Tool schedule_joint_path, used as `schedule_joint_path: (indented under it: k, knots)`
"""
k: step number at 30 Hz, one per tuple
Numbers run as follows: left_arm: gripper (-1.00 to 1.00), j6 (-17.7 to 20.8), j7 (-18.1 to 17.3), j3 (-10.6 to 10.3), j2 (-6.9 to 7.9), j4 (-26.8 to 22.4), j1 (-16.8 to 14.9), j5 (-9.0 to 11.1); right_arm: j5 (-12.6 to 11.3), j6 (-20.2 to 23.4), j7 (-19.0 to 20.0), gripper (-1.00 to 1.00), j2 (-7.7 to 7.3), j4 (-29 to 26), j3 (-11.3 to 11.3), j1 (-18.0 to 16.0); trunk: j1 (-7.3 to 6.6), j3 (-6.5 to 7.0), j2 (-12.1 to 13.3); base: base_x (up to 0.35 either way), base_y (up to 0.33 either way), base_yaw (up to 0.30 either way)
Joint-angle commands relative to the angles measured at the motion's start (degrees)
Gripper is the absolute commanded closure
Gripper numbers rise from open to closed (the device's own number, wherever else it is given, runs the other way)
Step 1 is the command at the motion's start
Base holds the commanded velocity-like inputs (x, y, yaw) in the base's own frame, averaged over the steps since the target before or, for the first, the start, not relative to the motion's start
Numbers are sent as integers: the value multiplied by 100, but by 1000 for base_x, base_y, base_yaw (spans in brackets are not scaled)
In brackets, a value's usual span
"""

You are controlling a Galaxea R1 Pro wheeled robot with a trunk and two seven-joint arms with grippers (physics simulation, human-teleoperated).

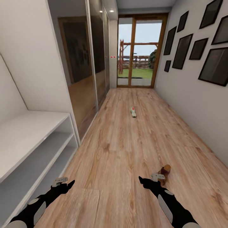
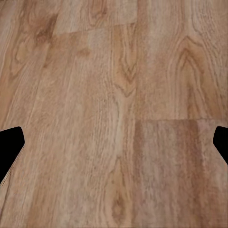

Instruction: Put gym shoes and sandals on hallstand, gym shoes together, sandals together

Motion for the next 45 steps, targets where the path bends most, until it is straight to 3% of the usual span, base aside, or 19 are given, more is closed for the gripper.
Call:
schedule_joint_path:
  k: [1,45]
  knots:
    - [-100,3,-40,22,-2,8,-4,26,-47,25,-2,-100,-4,-7,20,-1,2,-5,-2,347,13,0]
    - [-100,3,-40,22,-2,7,-4,26,-47,25,2,-100,-8,-8,20,-1,2,-5,-2,347,1,0]
